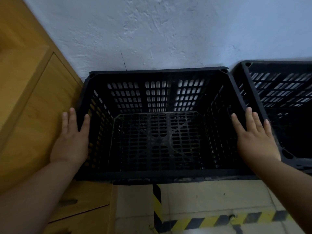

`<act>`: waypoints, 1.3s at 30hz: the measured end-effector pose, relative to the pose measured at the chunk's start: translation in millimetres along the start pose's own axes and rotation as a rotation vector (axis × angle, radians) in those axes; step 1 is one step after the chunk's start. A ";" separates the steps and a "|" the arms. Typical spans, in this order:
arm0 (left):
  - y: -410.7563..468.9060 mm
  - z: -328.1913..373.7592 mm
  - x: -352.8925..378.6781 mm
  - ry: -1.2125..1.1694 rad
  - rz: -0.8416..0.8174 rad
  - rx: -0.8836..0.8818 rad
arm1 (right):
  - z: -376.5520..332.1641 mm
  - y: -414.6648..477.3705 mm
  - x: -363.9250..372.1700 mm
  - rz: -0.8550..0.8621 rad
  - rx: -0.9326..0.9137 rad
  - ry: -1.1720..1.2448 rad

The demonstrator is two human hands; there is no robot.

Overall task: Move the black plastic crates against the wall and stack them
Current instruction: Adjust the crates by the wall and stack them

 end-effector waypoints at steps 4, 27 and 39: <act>-2.0 3.6 -0.4 0.112 -0.031 0.003 | -0.8 -0.7 -0.5 -0.028 0.004 0.028; -5.7 11.7 1.4 0.192 0.058 0.066 | 5.0 -8.2 -6.2 -0.010 0.048 0.051; 3.4 5.8 4.2 0.119 0.098 0.062 | 1.5 -5.7 -4.4 -0.018 0.051 0.094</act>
Point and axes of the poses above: each hand's wrist, its own y-axis towards the middle knuckle, its own x-axis out of the palm, z = x × y, the point moved 5 cm from there along y, towards the middle knuckle, and after that the axes turned 14 degrees about -z, right-handed, at the moved point
